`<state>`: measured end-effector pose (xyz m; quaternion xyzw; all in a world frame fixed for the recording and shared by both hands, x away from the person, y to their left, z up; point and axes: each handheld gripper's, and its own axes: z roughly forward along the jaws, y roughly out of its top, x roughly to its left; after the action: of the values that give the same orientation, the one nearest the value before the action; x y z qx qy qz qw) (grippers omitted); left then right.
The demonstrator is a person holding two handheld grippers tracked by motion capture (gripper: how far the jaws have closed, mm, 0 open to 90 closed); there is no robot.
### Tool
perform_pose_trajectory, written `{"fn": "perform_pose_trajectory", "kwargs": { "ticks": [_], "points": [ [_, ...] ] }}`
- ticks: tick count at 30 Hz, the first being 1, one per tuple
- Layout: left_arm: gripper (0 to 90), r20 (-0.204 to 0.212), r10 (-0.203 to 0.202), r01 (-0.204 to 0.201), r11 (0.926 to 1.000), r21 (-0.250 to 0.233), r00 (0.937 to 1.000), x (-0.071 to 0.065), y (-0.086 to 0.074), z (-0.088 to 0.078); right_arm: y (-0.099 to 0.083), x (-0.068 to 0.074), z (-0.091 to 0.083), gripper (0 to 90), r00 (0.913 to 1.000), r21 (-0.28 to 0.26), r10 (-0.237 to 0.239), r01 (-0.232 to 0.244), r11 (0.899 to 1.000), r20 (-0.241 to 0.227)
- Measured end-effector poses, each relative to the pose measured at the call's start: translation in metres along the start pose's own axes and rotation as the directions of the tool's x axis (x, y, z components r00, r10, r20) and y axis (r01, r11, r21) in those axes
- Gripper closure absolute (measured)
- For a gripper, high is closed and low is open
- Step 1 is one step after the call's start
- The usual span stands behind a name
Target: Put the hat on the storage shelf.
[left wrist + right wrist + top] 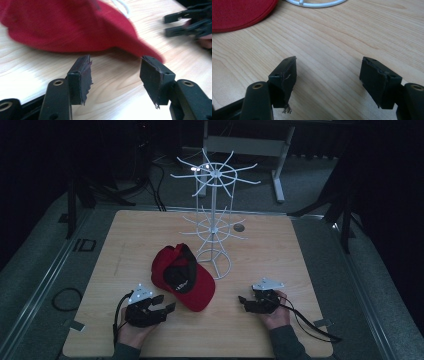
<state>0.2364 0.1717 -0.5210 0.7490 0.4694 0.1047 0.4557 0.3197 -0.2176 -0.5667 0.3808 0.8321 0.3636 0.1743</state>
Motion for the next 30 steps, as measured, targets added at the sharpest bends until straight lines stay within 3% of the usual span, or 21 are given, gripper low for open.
{"fn": "perform_pose_trajectory", "kwargs": {
  "ticks": [4,10,14,16,17,18,19,20,25,30],
  "points": [
    [41.1,0.022,-0.020,0.020,0.9997,0.014,0.9996,-0.008,0.006,0.006,0.000,0.000,0.001,29.3,1.0000,-0.001,0.000,0.000,1.000,0.000],
    [33.8,0.059,-0.087,0.086,0.9962,0.013,0.9945,-0.015,0.011,0.018,0.001,0.000,0.001,29.2,1.0000,0.000,0.002,-0.002,1.000,-0.001],
    [35.9,0.069,-0.114,0.111,0.9925,0.051,0.9911,-0.015,0.010,0.032,0.001,0.000,0.001,29.2,1.0000,0.000,0.000,0.000,1.000,-0.001],
    [39.1,0.091,-0.150,0.144,0.9870,0.072,0.9845,-0.011,0.011,0.037,0.001,0.000,0.001,29.2,1.0000,0.000,0.000,0.000,1.000,-0.001],
    [40.4,0.091,-0.150,0.144,0.9870,0.072,0.9845,-0.011,0.011,0.037,0.001,0.000,0.001,29.2,1.0000,0.000,0.000,0.000,1.000,-0.001],
    [42.8,0.103,-0.190,0.183,0.9806,0.071,0.9764,-0.007,0.012,0.039,0.001,0.000,0.001,29.2,1.0000,0.000,0.000,0.000,1.000,-0.001],
    [43.0,0.103,-0.190,0.183,0.9806,0.071,0.9764,-0.007,0.012,0.039,0.001,0.000,0.001,29.2,1.0000,0.000,0.000,0.000,1.000,-0.001],
    [43.0,0.113,-0.216,0.209,0.9754,0.070,0.9698,-0.007,0.013,0.041,0.001,0.000,0.001,29.2,1.0000,0.000,0.000,0.000,1.000,-0.002],
    [40.0,0.112,-0.218,0.207,0.9729,0.102,0.9695,-0.012,0.014,0.050,0.001,0.000,0.001,29.2,1.0000,0.000,-0.001,0.001,1.000,-0.002],
    [41.6,0.079,-0.240,0.228,0.9634,0.141,0.9675,-0.014,0.015,0.066,0.001,0.000,0.001,29.2,1.0000,0.000,0.000,0.000,1.000,-0.002]
  ]
}}
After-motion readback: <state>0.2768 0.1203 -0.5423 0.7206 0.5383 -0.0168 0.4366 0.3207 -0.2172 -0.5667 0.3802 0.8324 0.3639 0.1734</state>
